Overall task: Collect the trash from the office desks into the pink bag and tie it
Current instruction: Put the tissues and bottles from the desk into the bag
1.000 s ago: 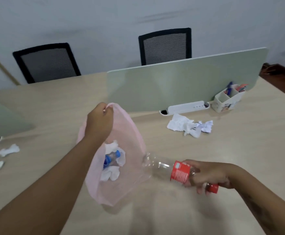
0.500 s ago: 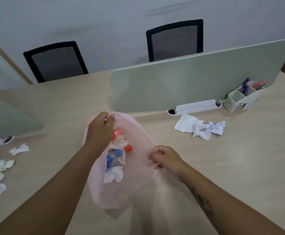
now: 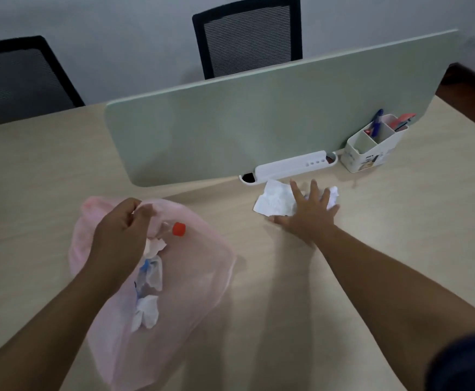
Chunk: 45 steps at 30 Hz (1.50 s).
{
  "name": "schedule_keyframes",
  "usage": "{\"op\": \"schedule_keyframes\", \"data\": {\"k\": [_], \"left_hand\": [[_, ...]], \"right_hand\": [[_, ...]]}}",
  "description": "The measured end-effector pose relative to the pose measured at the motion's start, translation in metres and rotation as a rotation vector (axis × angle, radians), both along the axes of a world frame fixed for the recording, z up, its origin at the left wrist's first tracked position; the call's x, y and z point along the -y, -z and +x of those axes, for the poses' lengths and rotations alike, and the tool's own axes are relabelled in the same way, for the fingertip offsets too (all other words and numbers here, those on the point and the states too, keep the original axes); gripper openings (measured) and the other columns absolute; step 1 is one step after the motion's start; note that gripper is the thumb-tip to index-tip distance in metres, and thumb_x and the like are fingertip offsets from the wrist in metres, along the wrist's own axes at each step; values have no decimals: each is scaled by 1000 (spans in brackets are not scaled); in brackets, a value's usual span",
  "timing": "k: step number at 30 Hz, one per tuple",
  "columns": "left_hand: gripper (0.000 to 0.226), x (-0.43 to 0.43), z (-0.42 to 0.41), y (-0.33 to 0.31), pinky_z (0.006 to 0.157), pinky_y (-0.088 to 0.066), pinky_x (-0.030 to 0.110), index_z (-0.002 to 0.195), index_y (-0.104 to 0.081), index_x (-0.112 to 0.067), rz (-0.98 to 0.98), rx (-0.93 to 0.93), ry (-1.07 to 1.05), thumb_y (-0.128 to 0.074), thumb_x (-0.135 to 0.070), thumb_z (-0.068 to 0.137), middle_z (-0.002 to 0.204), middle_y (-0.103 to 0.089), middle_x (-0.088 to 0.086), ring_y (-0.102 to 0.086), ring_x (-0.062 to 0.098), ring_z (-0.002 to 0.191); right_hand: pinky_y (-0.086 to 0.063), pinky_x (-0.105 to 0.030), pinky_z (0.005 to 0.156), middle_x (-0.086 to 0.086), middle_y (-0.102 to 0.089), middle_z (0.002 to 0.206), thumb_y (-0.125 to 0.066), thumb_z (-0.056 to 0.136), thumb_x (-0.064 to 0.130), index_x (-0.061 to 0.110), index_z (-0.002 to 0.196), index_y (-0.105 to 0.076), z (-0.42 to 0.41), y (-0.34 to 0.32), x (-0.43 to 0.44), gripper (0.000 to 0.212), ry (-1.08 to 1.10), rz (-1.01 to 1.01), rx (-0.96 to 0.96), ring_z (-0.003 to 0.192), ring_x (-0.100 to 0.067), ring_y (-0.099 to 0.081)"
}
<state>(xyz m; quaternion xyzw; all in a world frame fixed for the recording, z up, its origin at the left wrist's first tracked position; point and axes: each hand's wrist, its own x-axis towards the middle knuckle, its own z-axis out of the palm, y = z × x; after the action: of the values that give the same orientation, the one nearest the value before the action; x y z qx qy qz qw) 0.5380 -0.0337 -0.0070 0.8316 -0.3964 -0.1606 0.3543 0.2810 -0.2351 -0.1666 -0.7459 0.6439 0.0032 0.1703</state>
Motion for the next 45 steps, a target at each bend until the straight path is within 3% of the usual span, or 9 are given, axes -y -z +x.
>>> {"op": "schedule_keyframes", "data": {"k": [5, 10, 14, 18, 23, 31, 36, 42, 45], "left_hand": [[31, 6, -2, -2, 58, -38, 24, 90, -64, -13, -27, -33, -13, -42, -28, 105, 79, -63, 2, -52, 10, 67], [30, 8, 0, -5, 59, -38, 23, 92, -65, -16, -44, -59, -35, -41, -28, 105, 78, -62, -4, -52, 7, 69], [30, 6, 7, -10, 61, -41, 26, 95, -65, -12, -68, -71, -25, -42, -29, 105, 83, -62, 5, -51, 12, 71], [32, -1, 12, -20, 62, -37, 32, 93, -62, -3, -107, -90, -35, -44, -28, 103, 90, -60, 25, -45, 19, 68], [29, -24, 25, -45, 61, -39, 32, 89, -63, -8, -174, -174, -94, -46, -29, 99, 75, -57, 10, -48, 22, 66], [25, -84, 66, -81, 59, -38, 33, 85, -60, -7, -231, -277, -29, -49, -28, 92, 72, -53, 8, -48, 21, 64], [24, -119, 99, -91, 63, -43, 36, 80, -62, -15, -242, -353, -11, -48, -31, 92, 76, -59, 9, -54, 24, 68], [25, -148, 130, -95, 62, -49, 30, 91, -67, -18, -235, -338, 26, -46, -31, 96, 88, -68, 14, -62, 26, 74], [24, -152, 137, -97, 60, -48, 29, 92, -67, -19, -246, -320, 51, -46, -30, 96, 86, -65, 9, -60, 25, 72]], "right_hand": [[-35, -48, 88, -2, -52, 121, -55, 75, 69, 34, 117, -59, 15, 26, 5, 55, -59, -251, 20, 116, -35, -45], [-31, -33, 52, -10, -56, 72, -62, 74, 10, 7, 81, -60, 5, 41, -19, 8, -129, -381, 105, 63, -33, -53], [-44, -40, 52, -14, -57, 79, -31, 79, 22, 1, 88, -60, 4, 16, -40, 37, -241, -360, 278, 70, -34, -53], [-41, -39, 73, -10, -54, 97, -30, 81, 39, 5, 99, -56, 42, -33, -92, 46, -378, -255, 483, 93, -28, -46], [-32, -27, 76, -7, -60, 99, -44, 87, 23, 11, 99, -63, 117, -67, -177, 25, -716, -354, 523, 91, -26, -50], [-45, -33, 76, -3, -60, 104, -51, 81, 31, 17, 104, -56, 226, -107, -262, 27, -477, -127, 776, 97, -26, -56], [-35, -33, 104, 0, -38, 147, -80, 73, 35, 25, 154, -12, 255, -114, -257, 106, -368, 273, 547, 134, -24, -40], [-46, -33, 71, 1, -61, 89, -71, 79, 42, 20, 84, -64, 209, -59, -317, 23, -112, -170, 520, 84, -20, -57], [-47, -39, 66, -6, -54, 93, -81, 67, 38, 16, 91, -55, 187, -47, -328, 42, 229, -404, 468, 85, -29, -52]]}}
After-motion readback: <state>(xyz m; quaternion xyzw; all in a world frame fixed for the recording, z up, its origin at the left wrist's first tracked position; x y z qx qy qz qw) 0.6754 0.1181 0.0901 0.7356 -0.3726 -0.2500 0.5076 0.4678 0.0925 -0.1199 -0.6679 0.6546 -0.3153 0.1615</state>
